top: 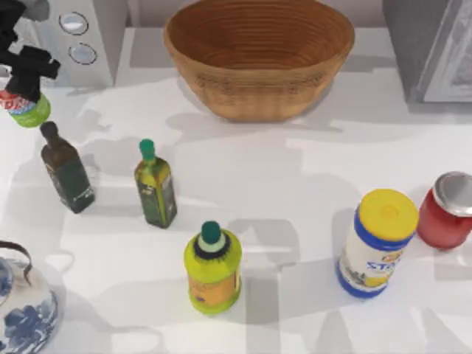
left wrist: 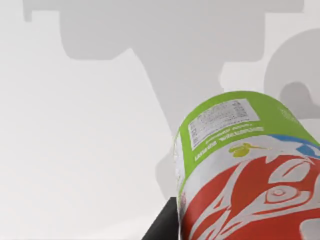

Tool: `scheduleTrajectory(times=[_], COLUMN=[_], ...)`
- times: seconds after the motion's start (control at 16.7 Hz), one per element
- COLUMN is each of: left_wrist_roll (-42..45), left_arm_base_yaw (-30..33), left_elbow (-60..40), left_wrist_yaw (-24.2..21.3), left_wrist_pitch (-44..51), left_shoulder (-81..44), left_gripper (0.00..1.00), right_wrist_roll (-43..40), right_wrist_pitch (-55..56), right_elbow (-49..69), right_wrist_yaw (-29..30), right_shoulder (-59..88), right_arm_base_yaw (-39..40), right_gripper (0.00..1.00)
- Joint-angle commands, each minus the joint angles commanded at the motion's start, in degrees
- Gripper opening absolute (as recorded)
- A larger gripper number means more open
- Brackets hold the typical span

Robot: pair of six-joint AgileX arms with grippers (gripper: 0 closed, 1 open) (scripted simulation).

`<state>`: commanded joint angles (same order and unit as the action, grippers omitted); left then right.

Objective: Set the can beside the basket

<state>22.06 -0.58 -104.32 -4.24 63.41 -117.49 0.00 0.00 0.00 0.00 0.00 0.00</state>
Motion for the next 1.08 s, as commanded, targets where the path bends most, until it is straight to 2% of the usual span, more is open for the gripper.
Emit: scheduleTrajectory(times=[0.36, 0.66, 0.84, 1.08], left_wrist_roll=[-27.93, -47.27, -55.79, -61.17], left_arm_base_yaw=[18.1, 32.77, 38.55, 41.49], left_elbow=[-8.3, -13.62, -15.22, -15.46], left_wrist_yaw=[-1.23, 0.41, 2.24, 3.86], left_wrist_pitch=[5.23, 8.65, 10.19, 11.35], left_shoulder=[-6.57, -12.04, -15.07, -17.65], left_gripper=[0.0, 0.0, 0.0, 0.0], right_wrist_roll=[0.0, 0.0, 0.0, 0.0], right_wrist_pitch=[0.0, 0.0, 0.0, 0.0], right_elbow=[0.0, 0.0, 0.0, 0.0], right_wrist_yaw=[0.0, 0.0, 0.0, 0.0], right_shoulder=[0.0, 0.0, 0.0, 0.0], right_arm_base_yaw=[0.0, 0.0, 0.0, 0.0], right_gripper=[1.0, 1.0, 1.0, 1.0])
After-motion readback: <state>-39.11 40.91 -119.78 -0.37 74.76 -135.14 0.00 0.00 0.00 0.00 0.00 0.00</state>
